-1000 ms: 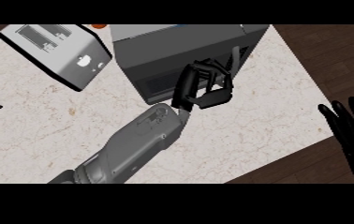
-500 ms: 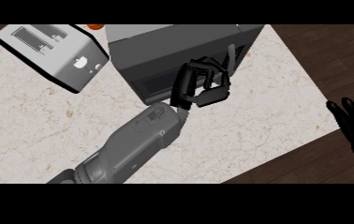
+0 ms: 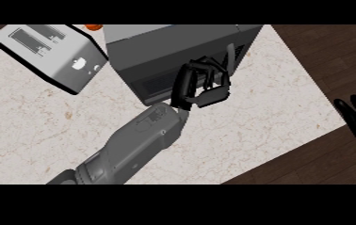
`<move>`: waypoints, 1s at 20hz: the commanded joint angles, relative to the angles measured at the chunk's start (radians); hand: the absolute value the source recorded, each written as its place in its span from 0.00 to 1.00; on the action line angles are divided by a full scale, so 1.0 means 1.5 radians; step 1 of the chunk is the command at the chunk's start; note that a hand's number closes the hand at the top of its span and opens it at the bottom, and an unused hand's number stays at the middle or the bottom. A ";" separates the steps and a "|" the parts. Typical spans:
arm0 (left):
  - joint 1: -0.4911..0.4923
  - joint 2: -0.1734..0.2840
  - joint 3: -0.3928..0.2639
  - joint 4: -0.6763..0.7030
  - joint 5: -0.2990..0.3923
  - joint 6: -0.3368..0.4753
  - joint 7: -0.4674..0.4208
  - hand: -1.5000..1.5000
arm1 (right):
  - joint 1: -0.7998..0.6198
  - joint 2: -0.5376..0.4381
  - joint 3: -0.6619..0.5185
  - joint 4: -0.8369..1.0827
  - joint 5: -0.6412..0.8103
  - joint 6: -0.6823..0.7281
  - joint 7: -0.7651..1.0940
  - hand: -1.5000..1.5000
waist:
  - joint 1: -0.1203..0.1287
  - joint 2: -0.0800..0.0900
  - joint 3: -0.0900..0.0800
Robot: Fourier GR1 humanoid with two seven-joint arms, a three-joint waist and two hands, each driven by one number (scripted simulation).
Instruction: Pick up the milk, place it into the microwave and close the microwave
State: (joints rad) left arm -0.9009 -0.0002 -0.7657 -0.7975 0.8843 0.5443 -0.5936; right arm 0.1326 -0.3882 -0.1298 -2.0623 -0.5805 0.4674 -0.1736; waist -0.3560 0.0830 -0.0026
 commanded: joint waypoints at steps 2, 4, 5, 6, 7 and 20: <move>-0.041 0.000 0.019 0.050 0.021 -0.013 -0.001 1.00 | -0.007 -0.012 -0.015 -0.004 -0.021 -0.003 0.011 0.00 | -0.013 0.010 0.000; -0.041 0.000 0.017 0.048 0.030 -0.012 -0.011 1.00 | -0.013 -0.012 -0.015 0.002 -0.028 -0.006 0.015 0.00 | -0.007 0.011 0.000; -0.038 0.000 0.014 0.056 0.027 -0.014 -0.017 1.00 | -0.015 -0.014 -0.015 -0.004 -0.028 -0.005 0.016 0.00 | -0.006 0.011 0.000; -0.043 0.000 0.014 0.056 0.034 -0.012 -0.013 1.00 | -0.012 -0.021 -0.015 -0.010 -0.032 -0.002 0.022 0.00 | -0.009 0.007 0.000; -0.042 0.000 0.009 0.055 0.034 -0.016 -0.021 1.00 | -0.014 -0.022 -0.017 -0.003 -0.030 -0.004 0.023 0.00 | -0.009 0.011 0.000; -0.055 0.000 -0.004 0.074 0.068 -0.022 -0.041 1.00 | -0.030 -0.048 -0.017 -0.017 -0.085 0.016 0.045 0.00 | -0.006 0.009 0.001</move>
State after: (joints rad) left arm -0.9194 -0.0004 -0.7985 -0.7618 0.9607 0.5348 -0.6882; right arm 0.0924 -0.4501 -0.1659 -2.0814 -0.6847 0.4746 -0.1150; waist -0.3637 0.0857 -0.0003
